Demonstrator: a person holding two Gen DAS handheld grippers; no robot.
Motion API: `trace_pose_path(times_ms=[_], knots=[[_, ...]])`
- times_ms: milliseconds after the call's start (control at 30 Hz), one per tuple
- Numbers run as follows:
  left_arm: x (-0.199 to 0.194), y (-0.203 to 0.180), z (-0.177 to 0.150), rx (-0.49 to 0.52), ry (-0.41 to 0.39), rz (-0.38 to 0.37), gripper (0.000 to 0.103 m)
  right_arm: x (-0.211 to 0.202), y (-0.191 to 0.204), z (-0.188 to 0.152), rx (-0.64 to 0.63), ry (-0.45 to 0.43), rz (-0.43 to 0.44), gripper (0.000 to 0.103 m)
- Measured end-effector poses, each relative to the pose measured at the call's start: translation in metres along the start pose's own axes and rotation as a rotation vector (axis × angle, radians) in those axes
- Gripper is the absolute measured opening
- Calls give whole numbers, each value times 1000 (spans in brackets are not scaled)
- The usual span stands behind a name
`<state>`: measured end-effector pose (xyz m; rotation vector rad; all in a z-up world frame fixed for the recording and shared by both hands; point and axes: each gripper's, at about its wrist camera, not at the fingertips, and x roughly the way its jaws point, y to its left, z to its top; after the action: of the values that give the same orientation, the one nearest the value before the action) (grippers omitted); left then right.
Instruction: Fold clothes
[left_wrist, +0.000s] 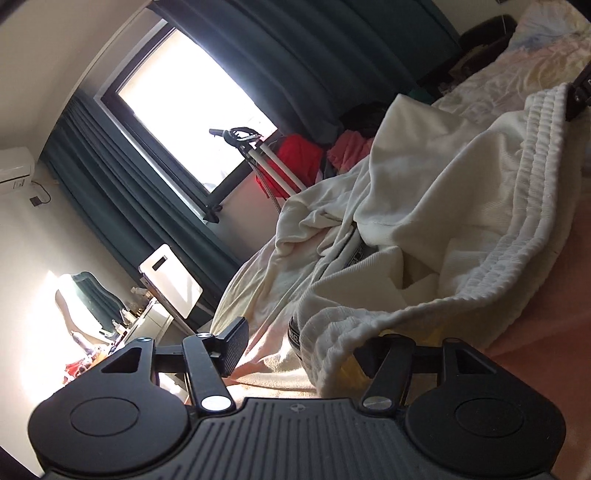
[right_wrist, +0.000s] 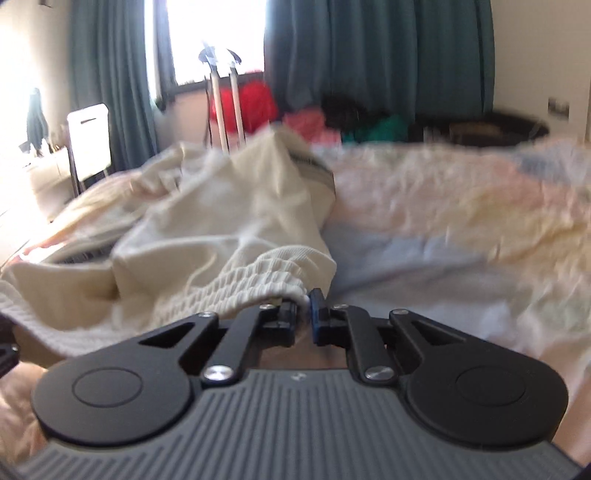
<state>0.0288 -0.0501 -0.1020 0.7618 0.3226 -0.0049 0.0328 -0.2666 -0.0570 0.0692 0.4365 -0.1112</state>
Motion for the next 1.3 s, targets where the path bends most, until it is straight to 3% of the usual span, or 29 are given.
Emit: trace_pose_path(times_ms=[100, 133, 267, 367, 500, 600, 700, 800, 933, 967, 1033, 1067, 1133, 1200, 1300], knots=[[2, -5, 1, 7, -27, -15, 58, -22, 14, 2, -104, -79, -22, 11], [3, -7, 2, 9, -36, -20, 50, -24, 18, 0, -145, -79, -34, 11], [5, -10, 3, 2, -67, -31, 25, -16, 25, -9, -230, 11, -74, 11], [4, 13, 3, -138, -54, -33, 15, -2, 14, -12, -145, 134, -75, 11], [22, 63, -12, -493, 99, -98, 13, 12, -2, -17, -32, 283, -4, 12], [46, 71, -29, -577, 253, -134, 13, 12, 3, -20, -52, 315, 49, 15], [65, 69, -43, -601, 371, -161, 13, 10, 9, -19, -87, 336, 88, 16], [60, 75, -52, -648, 399, -187, 17, 6, -2, -13, -34, 362, 160, 18], [39, 82, -52, -705, 422, -262, 31, -9, -25, -1, 87, 361, 266, 18], [33, 86, -52, -721, 427, -279, 43, -12, -32, 1, 130, 359, 296, 18], [21, 94, -51, -759, 403, -312, 53, -19, -45, 5, 219, 354, 358, 19], [12, 99, -52, -777, 378, -328, 54, -21, -51, 6, 262, 347, 383, 20], [-1, 109, -51, -829, 324, -362, 59, -21, -59, 6, 336, 327, 408, 37], [-7, 117, -51, -899, 273, -404, 66, -18, -65, 4, 410, 313, 395, 72], [-2, 126, -51, -1007, 216, -424, 69, -1, -69, -6, 488, 335, 325, 74]])
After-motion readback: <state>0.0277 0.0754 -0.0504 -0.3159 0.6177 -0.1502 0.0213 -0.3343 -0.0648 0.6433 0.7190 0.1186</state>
